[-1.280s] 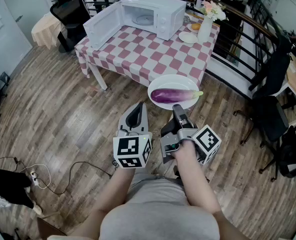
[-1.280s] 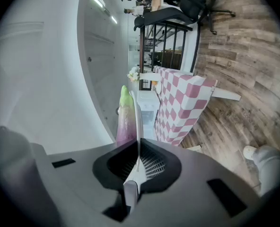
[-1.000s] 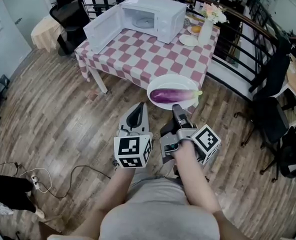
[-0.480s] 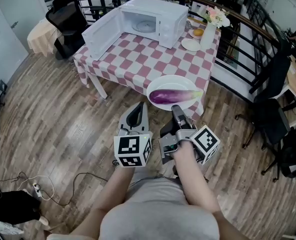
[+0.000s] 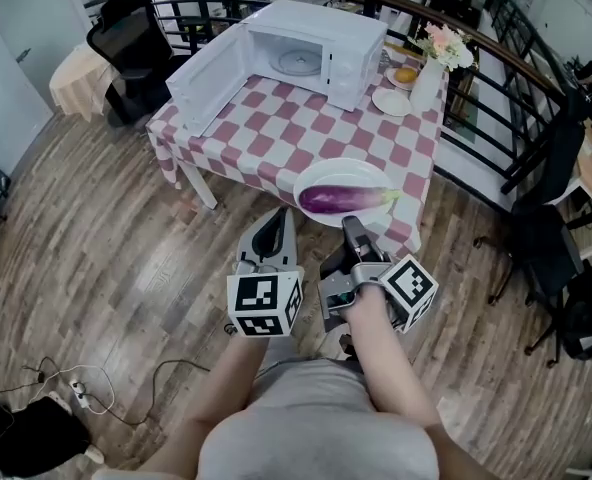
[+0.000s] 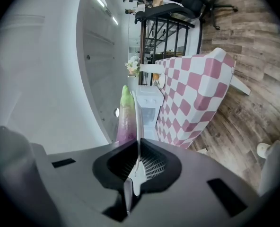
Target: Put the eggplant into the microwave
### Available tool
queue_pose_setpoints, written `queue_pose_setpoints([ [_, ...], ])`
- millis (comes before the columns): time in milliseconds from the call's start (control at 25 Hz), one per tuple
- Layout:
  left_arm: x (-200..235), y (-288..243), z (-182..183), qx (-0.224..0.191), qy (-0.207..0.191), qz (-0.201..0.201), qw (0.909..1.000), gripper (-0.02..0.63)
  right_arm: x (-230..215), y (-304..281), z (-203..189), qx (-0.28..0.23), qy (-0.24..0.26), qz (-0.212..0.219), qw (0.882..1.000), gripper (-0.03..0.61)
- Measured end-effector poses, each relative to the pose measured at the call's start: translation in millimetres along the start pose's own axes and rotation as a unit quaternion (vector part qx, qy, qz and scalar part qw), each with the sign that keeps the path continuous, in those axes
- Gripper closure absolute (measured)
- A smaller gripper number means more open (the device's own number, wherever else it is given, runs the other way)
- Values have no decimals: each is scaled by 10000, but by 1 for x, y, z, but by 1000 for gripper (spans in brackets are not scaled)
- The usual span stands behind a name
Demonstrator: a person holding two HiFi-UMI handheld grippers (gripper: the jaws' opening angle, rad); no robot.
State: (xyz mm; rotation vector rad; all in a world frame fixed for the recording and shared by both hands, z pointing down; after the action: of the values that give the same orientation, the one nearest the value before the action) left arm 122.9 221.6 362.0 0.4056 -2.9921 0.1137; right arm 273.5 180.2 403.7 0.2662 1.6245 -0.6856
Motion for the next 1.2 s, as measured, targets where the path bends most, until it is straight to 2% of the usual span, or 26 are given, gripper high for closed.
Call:
queue_pose_setpoints([
  [640, 107, -35, 19, 78, 58, -397, 9992, 611, 30, -108, -49, -251, -27, -266, 9993, 541],
  [1200, 181, -45, 23, 107, 188, -548, 9983, 611, 46, -157, -89, -433, 80, -479, 9979, 541],
])
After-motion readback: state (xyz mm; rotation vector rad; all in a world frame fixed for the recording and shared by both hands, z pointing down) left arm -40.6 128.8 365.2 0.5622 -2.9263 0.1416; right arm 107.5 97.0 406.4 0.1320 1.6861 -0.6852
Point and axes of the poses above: the fingertips, and each gripper's own axes: y backward along the fingers, x to its left, z out of its top, the point moved 5 cm from there along y, backward along the fingers, and after that the axes turned 13 degrees about -z, right-handed, at the moved point
